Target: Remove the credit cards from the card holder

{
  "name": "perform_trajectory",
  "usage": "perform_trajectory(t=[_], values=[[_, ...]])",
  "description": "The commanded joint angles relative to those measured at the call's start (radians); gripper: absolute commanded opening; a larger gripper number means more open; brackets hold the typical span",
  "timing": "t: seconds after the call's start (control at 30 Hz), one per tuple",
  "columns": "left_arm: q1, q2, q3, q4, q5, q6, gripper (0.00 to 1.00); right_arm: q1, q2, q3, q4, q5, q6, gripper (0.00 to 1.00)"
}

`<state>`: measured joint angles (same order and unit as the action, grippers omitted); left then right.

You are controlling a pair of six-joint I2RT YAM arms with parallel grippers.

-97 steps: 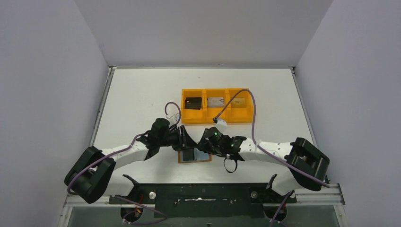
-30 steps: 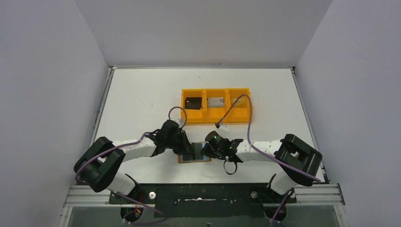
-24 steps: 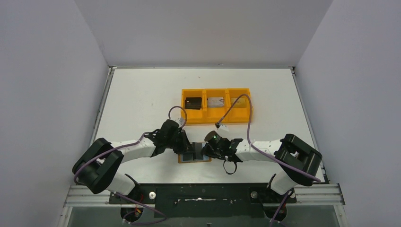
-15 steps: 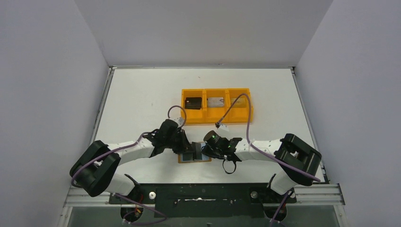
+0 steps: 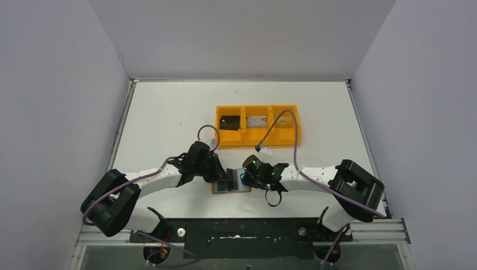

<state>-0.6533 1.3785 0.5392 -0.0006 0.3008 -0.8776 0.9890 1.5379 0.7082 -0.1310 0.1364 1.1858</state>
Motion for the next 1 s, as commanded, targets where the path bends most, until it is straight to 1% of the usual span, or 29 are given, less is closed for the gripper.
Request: perform_trajectory(t=[0.0,0.17,0.33,0.47,0.6,0.8,0.97], values=[[0.007,-0.018,0.012,0.002,-0.004,0.029,0.0,0.0,-0.065,0.035,-0.065,0.036,-0.115,0.12],[0.006,-0.014,0.011,0.002,-0.001,0.029,0.0,0.0,-0.063,0.075,0.017,-0.034,-0.176,0.18],[0.007,-0.011,0.01,0.005,0.004,0.029,0.0,0.001,0.009,0.104,0.055,-0.079,-0.182,0.19],[0.009,-0.011,0.015,0.004,0.005,0.031,0.0,-0.005,0.067,0.113,0.026,-0.077,-0.162,0.21],[0.017,-0.006,0.026,-0.01,0.012,0.041,0.0,-0.005,0.109,0.117,-0.063,-0.034,-0.124,0.19],[0.056,-0.034,0.049,-0.075,0.007,0.076,0.0,-0.012,0.094,0.079,-0.14,0.036,-0.086,0.18],[0.104,-0.074,0.055,-0.11,0.026,0.098,0.0,-0.016,0.078,0.067,-0.145,0.049,-0.086,0.18]])
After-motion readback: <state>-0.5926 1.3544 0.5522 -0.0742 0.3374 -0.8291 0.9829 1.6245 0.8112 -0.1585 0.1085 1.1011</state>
